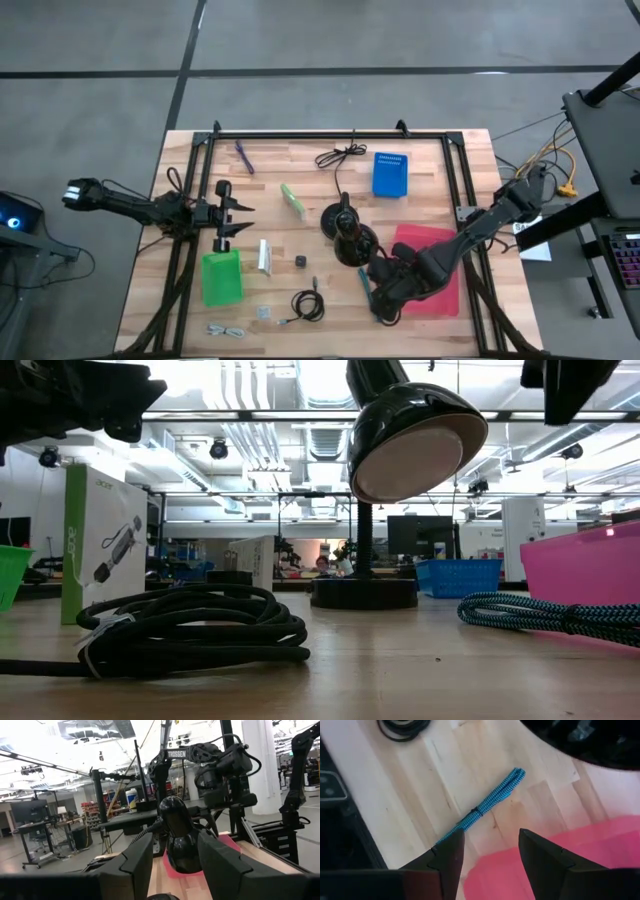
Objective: Pick and place items into bin
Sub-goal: Put the blue charger cable into the red bin
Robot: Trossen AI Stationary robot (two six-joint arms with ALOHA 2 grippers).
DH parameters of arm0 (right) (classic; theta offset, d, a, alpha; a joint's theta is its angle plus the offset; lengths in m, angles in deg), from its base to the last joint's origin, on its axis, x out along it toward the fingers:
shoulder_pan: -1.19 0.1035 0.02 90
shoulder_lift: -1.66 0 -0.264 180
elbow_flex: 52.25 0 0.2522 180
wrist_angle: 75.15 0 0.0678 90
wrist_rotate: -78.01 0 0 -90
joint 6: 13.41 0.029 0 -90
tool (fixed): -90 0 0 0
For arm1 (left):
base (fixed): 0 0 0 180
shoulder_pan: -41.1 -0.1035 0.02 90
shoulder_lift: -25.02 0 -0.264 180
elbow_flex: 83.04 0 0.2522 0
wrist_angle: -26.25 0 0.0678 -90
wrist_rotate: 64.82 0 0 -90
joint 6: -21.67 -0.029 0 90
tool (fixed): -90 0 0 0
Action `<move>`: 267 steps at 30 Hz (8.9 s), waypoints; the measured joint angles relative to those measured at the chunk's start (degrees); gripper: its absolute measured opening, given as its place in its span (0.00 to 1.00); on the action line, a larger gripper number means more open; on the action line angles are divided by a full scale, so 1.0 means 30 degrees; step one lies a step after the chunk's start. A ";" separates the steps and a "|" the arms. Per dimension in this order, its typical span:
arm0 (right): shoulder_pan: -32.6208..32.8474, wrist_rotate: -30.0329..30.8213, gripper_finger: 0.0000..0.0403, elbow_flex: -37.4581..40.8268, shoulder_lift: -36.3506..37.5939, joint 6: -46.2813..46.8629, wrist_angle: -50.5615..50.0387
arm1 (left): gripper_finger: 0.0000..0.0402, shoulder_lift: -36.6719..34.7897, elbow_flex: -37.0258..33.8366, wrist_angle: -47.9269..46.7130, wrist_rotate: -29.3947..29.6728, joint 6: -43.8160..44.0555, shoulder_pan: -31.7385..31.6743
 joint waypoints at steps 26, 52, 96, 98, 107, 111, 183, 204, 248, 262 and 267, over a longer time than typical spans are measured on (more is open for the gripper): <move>-0.0541 0.0261 0.54 0.0000 -0.2193 0.1777 -0.0160 | 0.35 0.0015 0.0000 -0.0011 0.0000 -0.0007 0.0000; -0.0578 0.1559 0.54 0.0007 -0.2793 0.4093 0.0315 | 0.35 0.0058 -0.0001 -0.0011 0.0000 -0.0044 -0.0006; -0.0593 -0.0117 0.54 0.3410 -0.2808 0.2632 0.5758 | 0.35 0.0058 -0.0007 -0.0009 0.0049 -0.0051 -0.0005; -0.0600 -0.0118 0.54 0.3770 -0.2808 0.2360 0.6388 | 0.35 0.0058 -0.0007 -0.0015 0.0050 -0.0051 -0.0004; -0.0687 -0.0132 0.54 0.4605 -0.2808 0.2288 0.7121 | 0.35 0.0059 -0.0007 -0.0007 0.0050 -0.0051 0.0000; -0.0687 -0.0126 0.54 0.5191 -0.2808 0.2259 0.8028 | 0.35 0.0066 -0.0007 -0.0012 0.0049 -0.0051 0.0000; -0.1394 -0.4416 0.54 0.5373 -0.2764 0.2052 0.9267 | 0.35 0.0064 -0.0007 -0.0018 0.0049 -0.0080 -0.0003; -0.1408 -0.6297 0.54 0.3802 -0.2851 0.1500 0.8486 | 0.35 0.0064 -0.0007 -0.0021 0.0044 -0.0079 0.0000; -0.1131 -0.4265 0.54 -0.1998 -0.6021 0.1964 0.0266 | 0.35 0.0131 -0.0007 -0.0015 0.0051 -0.0565 0.0000; -0.1219 -0.4459 0.54 -0.0365 -0.6035 0.2350 0.1674 | 0.35 0.0131 -0.0007 -0.0015 0.0051 -0.0423 -0.0004; -0.1209 -0.4391 0.54 -0.0122 -0.6035 0.1756 0.1787 | 0.35 0.0131 -0.0007 0.0027 0.0071 -0.0404 0.0000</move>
